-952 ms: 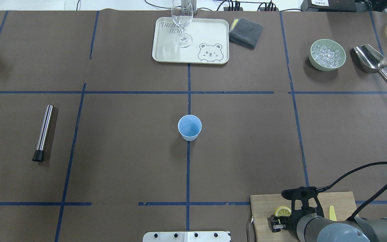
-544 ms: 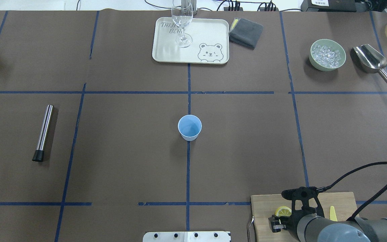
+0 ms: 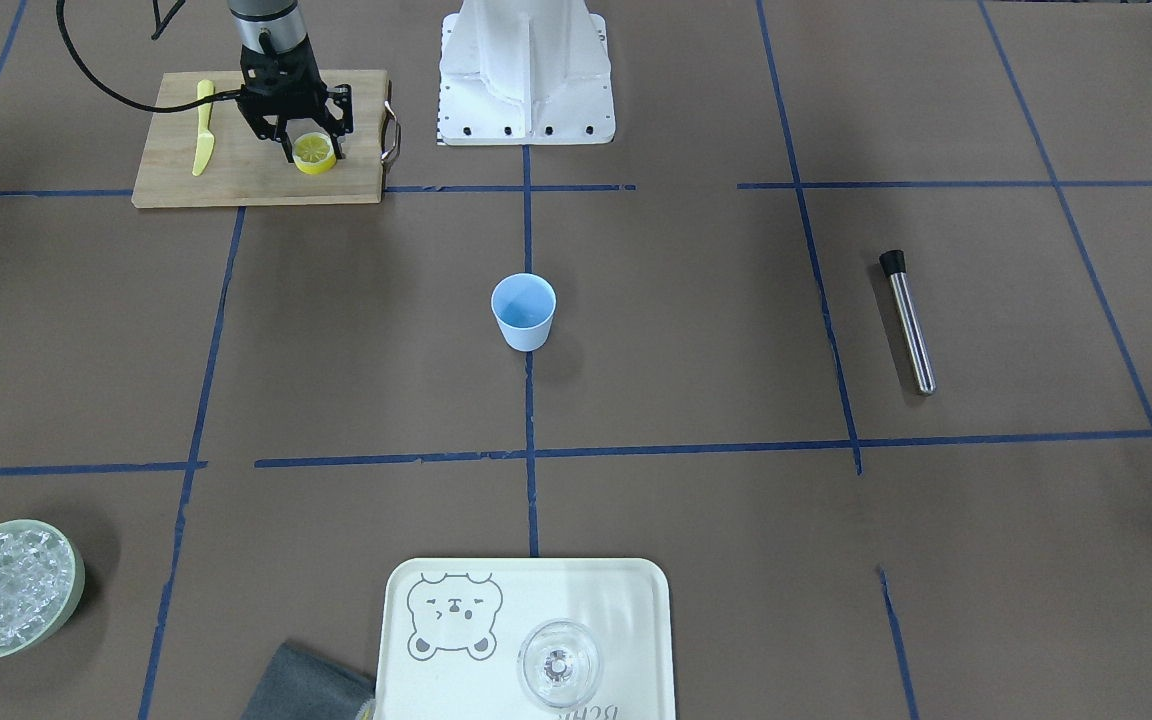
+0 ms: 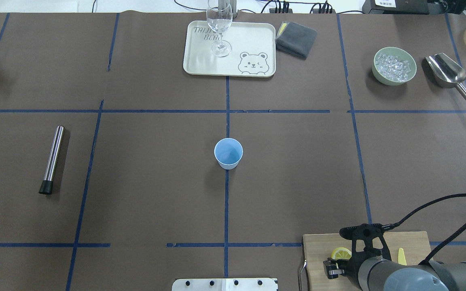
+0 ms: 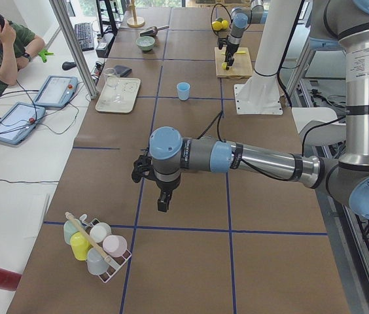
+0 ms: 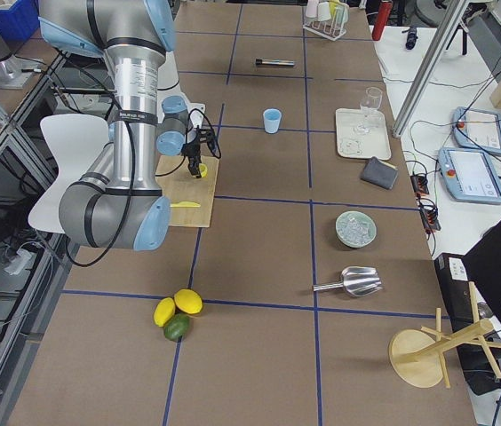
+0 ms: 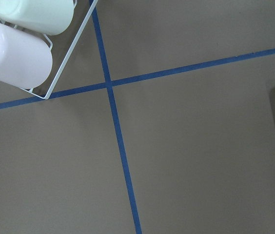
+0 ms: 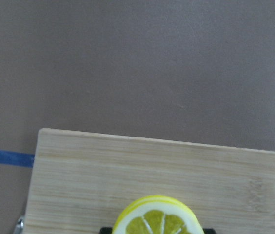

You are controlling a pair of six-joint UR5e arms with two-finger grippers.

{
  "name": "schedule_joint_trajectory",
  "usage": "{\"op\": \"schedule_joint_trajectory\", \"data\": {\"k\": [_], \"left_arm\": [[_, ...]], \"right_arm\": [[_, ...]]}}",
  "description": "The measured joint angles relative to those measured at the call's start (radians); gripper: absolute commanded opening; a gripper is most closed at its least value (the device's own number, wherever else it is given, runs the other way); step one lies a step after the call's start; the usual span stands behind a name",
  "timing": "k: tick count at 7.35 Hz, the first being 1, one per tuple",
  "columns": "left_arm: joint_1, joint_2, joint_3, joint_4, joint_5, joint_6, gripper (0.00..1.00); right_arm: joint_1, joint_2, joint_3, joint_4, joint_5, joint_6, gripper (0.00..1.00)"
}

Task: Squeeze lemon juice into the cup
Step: 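Grasp the lemon slice with the right gripper and lift it, then carry the lemon slice with the right gripper over the blue cup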

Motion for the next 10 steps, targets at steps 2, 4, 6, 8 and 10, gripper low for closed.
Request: {"op": "schedule_joint_trajectory", "data": {"k": [2,4,6,8,10], "left_arm": [[0.000,0.000,-0.001,0.000,0.000,0.000,1.00],[0.000,0.001,-0.001,0.000,0.000,0.000,1.00],[0.000,0.002,-0.001,0.000,0.000,0.000,1.00],[0.000,0.002,-0.001,0.000,0.000,0.000,1.00],[0.000,0.002,-0.001,0.000,0.000,0.000,1.00]], "right_arm": [[0.001,-0.001,0.019,-0.001,0.000,0.000,0.14],[0.007,-0.002,0.050,-0.009,0.003,0.000,0.14],[0.032,-0.001,0.070,-0.013,0.009,-0.001,0.15],[0.060,-0.001,0.096,-0.016,0.015,-0.002,0.15],[0.082,0.009,0.107,-0.032,0.023,-0.003,0.15]]}}
